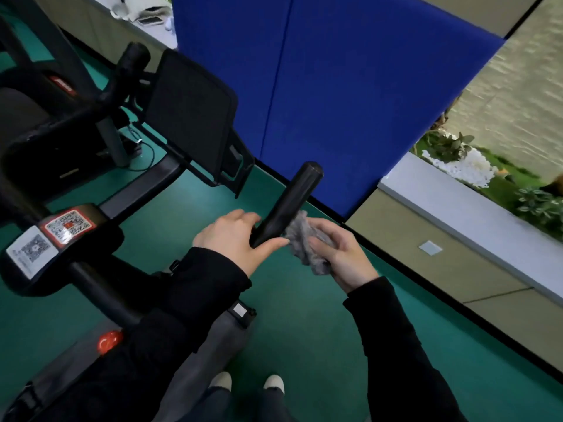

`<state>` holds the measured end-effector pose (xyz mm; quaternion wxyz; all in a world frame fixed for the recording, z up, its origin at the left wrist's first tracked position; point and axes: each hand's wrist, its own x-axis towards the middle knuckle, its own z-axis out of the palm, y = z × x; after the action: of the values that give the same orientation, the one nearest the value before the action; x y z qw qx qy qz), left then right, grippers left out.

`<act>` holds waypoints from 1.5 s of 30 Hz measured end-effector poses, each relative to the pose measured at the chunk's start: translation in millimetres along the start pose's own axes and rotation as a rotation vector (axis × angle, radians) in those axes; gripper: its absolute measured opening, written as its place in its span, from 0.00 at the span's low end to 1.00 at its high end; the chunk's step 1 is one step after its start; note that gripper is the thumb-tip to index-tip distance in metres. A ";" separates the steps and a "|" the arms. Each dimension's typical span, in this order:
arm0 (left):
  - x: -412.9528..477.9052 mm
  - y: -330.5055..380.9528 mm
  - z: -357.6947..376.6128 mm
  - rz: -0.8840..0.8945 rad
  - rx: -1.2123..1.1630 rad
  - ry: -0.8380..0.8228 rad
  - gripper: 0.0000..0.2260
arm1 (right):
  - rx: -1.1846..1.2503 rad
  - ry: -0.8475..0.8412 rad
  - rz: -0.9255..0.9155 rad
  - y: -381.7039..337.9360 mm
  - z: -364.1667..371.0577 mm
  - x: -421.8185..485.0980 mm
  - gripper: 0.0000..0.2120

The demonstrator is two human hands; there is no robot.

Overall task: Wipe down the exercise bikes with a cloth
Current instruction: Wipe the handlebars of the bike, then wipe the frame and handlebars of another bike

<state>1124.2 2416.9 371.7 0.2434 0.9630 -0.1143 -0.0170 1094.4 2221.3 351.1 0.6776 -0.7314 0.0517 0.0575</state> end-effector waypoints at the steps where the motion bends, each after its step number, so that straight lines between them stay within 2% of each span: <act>1: -0.1 1.0 -1.7 0.022 0.017 0.023 0.29 | -0.020 0.060 -0.014 -1.0 -6.3 -6.0 0.13; 3: -1.6 5.5 -4.7 0.103 0.041 0.117 0.28 | -0.087 0.184 -0.053 -1.0 -18.8 -18.1 0.12; 6: -3.0 18.3 -3.6 0.323 -0.030 0.282 0.22 | -0.122 0.319 -0.066 1.1 -34.5 -38.4 0.17; 9: -1.8 30.6 -0.1 0.451 -0.034 0.358 0.18 | -0.169 0.407 -0.064 4.2 -42.7 -58.9 0.18; 12: -0.7 44.0 6.5 0.567 -0.062 0.303 0.17 | -0.145 0.493 -0.059 9.8 -50.0 -77.7 0.18; 16: -4.1 65.8 25.8 0.676 -0.011 0.110 0.20 | -0.105 0.604 -0.033 19.3 -64.2 -99.9 0.18; 20: -0.6 86.2 57.7 0.677 0.112 -0.145 0.25 | -0.107 0.719 -0.021 25.2 -79.8 -122.5 0.18; 25: 3.0 109.8 107.1 0.704 0.250 -0.300 0.29 | -0.158 0.831 -0.002 34.2 -107.0 -154.4 0.19; 30: -0.4 134.9 152.2 0.653 0.338 -0.454 0.31 | -0.190 0.888 0.072 50.6 -143.6 -193.0 0.16; 38: -12.2 164.6 198.6 0.576 0.330 -0.446 0.30 | -0.291 0.918 0.064 70.1 -201.8 -223.4 0.14; 45: -16.7 171.7 216.8 0.426 0.268 -0.420 0.30 | -0.319 0.846 0.073 87.1 -226.0 -209.4 0.13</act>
<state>1052.5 2173.0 261.5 0.0837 0.9164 -0.3622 -0.1487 877.3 1988.8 314.6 0.4730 -0.7837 0.3403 -0.2152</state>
